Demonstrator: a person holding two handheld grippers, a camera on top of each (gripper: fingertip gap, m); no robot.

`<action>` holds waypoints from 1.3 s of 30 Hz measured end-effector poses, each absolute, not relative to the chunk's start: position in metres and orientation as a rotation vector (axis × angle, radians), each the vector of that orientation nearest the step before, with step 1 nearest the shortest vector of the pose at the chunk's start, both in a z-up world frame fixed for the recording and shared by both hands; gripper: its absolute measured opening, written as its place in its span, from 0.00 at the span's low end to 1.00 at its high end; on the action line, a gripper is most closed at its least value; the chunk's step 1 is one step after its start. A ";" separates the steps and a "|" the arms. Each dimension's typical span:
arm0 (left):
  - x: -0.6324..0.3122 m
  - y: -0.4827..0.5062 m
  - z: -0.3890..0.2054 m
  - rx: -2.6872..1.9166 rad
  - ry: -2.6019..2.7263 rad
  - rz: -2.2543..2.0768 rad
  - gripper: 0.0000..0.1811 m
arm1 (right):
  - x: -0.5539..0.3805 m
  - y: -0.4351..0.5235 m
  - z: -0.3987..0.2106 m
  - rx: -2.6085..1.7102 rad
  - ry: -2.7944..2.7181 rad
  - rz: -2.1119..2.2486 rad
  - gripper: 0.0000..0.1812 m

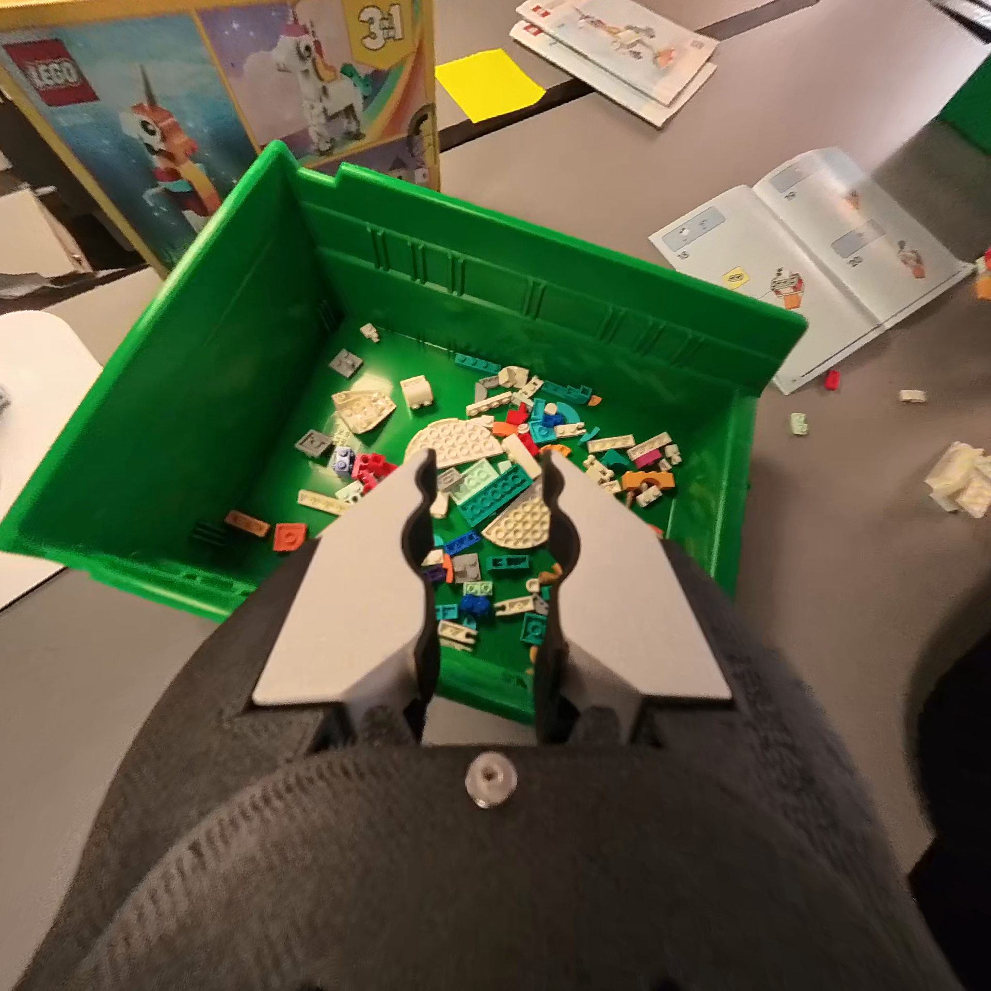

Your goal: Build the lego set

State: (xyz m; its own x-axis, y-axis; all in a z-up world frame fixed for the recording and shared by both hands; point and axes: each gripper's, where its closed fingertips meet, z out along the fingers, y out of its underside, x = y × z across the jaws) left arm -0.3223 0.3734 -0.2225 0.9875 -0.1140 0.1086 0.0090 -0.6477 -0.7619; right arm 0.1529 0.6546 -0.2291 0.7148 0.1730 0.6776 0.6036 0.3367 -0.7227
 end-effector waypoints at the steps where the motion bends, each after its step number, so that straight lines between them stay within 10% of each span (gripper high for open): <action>1: -0.321 0.375 -0.222 -2.269 0.076 -0.191 0.21 | 0.153 0.655 -0.229 -1.223 -0.765 -0.320 0.04; 39: -0.302 0.384 -0.257 -2.318 0.156 -0.268 0.20 | 0.152 0.655 -0.231 -1.225 -0.779 -0.333 0.04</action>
State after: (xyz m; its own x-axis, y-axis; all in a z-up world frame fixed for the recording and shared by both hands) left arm -0.3022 0.3836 -0.2566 0.9702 -0.1946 0.1445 -0.0297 -0.6872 -0.7259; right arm 0.1520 0.6552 -0.2309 0.7024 0.1725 0.6906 0.6184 0.3325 -0.7120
